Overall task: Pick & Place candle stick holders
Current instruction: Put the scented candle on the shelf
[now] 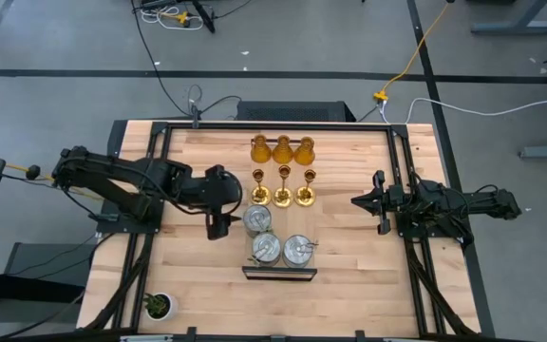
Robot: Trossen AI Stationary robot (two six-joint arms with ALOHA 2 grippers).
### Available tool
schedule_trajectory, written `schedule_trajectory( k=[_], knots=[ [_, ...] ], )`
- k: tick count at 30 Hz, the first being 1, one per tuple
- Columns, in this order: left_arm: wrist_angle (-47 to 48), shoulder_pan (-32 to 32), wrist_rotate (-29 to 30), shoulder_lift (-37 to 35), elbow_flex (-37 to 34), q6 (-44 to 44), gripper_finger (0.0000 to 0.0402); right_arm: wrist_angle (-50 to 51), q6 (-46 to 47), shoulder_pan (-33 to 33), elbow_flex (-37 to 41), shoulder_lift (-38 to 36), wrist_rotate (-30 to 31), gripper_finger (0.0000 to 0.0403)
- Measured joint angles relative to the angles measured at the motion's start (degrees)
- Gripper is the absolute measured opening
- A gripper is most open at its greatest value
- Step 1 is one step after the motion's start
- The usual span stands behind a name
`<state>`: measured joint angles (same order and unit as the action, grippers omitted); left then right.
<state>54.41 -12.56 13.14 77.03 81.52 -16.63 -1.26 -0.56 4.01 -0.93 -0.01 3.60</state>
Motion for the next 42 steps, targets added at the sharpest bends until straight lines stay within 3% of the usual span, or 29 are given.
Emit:
schedule_trajectory(
  k=[7, 16, 32, 42],
  knots=[
    [1.6, 2.4, -3.8, 0.0, -1.3, -0.7, 0.0228, 0.0, 0.0, 0.0, 0.0, 0.0, 0.0, 0.0027],
    [1.3, 4.2, -4.0, 0.0, -5.9, -0.7, 0.0131, 0.0, 0.0, 0.0, 0.0, 0.0, 0.0, 0.0027],
    [-3.6, 4.2, -4.4, 0.1, -9.9, 2.8, 0.0010, 0.0, 0.0, 0.0, 0.0, 0.0, 0.0, 0.0027],
    [-3.6, 4.7, -5.3, 0.3, -9.8, 3.8, 0.0005, 0.0, 0.0, 0.0, 0.0, 0.0, 0.0, 0.0027]
  ],
)
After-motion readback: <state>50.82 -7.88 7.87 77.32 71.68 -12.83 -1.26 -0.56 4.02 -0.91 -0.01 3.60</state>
